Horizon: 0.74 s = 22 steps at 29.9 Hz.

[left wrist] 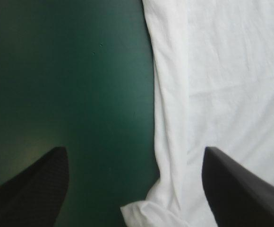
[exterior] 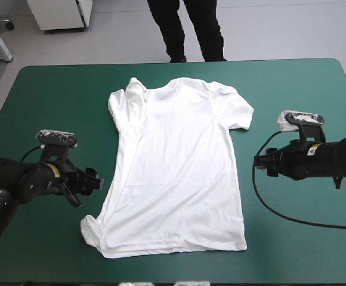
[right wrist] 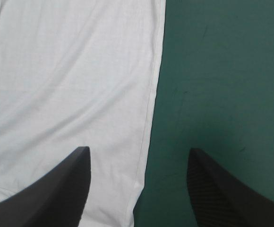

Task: Fold the cloth

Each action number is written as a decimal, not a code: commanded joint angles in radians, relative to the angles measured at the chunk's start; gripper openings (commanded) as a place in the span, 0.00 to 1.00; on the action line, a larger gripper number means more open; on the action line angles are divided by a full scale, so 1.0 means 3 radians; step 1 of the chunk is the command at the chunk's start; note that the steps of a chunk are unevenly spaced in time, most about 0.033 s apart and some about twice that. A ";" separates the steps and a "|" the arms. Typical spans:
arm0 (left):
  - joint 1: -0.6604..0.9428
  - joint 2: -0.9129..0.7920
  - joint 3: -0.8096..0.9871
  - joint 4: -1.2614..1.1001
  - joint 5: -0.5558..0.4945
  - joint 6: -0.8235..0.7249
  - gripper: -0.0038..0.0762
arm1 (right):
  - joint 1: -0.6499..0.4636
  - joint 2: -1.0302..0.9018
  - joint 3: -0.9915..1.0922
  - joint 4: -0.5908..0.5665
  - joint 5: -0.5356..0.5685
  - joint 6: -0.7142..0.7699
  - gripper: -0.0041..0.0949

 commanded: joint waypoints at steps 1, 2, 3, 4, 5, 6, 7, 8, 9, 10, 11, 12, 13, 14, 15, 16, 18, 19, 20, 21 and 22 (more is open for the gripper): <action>0.0001 0.0265 -0.0352 0.0043 -0.0104 -0.0035 0.75 | -0.0021 0.0066 -0.0300 0.0012 -0.0062 0.0006 0.60; 0.0001 0.0370 -0.0421 0.0043 -0.0104 -0.0042 0.75 | -0.0021 0.0098 -0.0340 0.0020 -0.0062 -0.0007 0.60; 0.0001 0.0479 -0.0512 0.0043 -0.0111 -0.0051 0.75 | -0.0021 0.0132 -0.0364 0.0024 -0.0062 -0.0025 0.60; 0.0001 0.0592 -0.0607 0.0043 -0.0111 -0.0051 0.75 | -0.0021 0.0158 -0.0380 0.0024 -0.0069 -0.0032 0.60; 0.0001 0.0708 -0.0703 0.0043 -0.0098 -0.0051 0.75 | -0.0021 0.0182 -0.0397 0.0024 -0.0069 -0.0032 0.60; 0.0001 0.0803 -0.0781 0.0043 -0.0089 -0.0051 0.75 | -0.0021 0.0203 -0.0397 0.0024 -0.0069 -0.0032 0.60; 0.0001 0.0925 -0.0883 0.0043 -0.0065 -0.0044 0.75 | -0.0021 0.0210 -0.0397 0.0024 -0.0069 -0.0032 0.60; 0.0001 0.1043 -0.0983 0.0043 -0.0048 -0.0024 0.75 | -0.0021 0.0232 -0.0397 0.0024 -0.0069 -0.0032 0.60; 0.0011 0.1137 -0.1080 0.0043 -0.0040 -0.0017 0.75 | -0.0021 0.0234 -0.0397 0.0024 -0.0069 -0.0032 0.60; 0.0026 0.1251 -0.1181 0.0036 -0.0024 -0.0018 0.75 | -0.0021 0.0241 -0.0397 0.0024 -0.0069 -0.0032 0.60; 0.0060 0.1358 -0.1279 -0.0018 -0.0014 -0.0010 0.75 | -0.0021 0.0241 -0.0397 0.0024 -0.0069 -0.0032 0.60; 0.0105 0.1464 -0.1354 -0.0112 0.0001 0.0003 0.75 | -0.0021 0.0241 -0.0397 0.0024 -0.0069 -0.0032 0.60; 0.0172 0.1563 -0.1445 -0.0235 0.0026 0.0066 0.75 | -0.0021 0.0241 -0.0397 0.0024 -0.0069 -0.0032 0.60; 0.0250 0.1657 -0.1525 -0.0346 0.0041 0.0158 0.75 | -0.0021 0.0241 -0.0397 0.0024 -0.0069 -0.0032 0.60; 0.0308 0.1724 -0.1579 -0.0425 0.0042 0.0192 0.75 | -0.0021 0.0241 -0.0397 0.0024 -0.0069 -0.0032 0.60; 0.0367 0.1801 -0.1635 -0.0460 0.0047 0.0228 0.75 | -0.0021 0.0241 -0.0397 0.0024 -0.0069 -0.0057 0.60; 0.0430 0.1917 -0.1711 -0.0416 0.0061 0.0235 0.75 | -0.0021 0.0241 -0.0397 0.0012 -0.0069 -0.0057 0.60; 0.0442 0.1983 -0.1744 -0.0398 0.0061 0.0235 0.75 | -0.0021 0.0241 -0.0397 0.0011 -0.0069 -0.0057 0.60; 0.0457 0.2021 -0.1745 -0.0398 0.0038 0.0235 0.75 | -0.0021 0.0241 -0.0397 0.0004 -0.0074 -0.0057 0.60; 0.0460 0.2062 -0.1750 -0.0398 0.0010 0.0242 0.75 | -0.0021 0.0241 -0.0397 -0.0003 -0.0083 -0.0057 0.60; 0.0460 0.2109 -0.1750 -0.0398 -0.0008 0.0254 0.75 | -0.0021 0.0241 -0.0397 -0.0003 -0.0098 -0.0057 0.60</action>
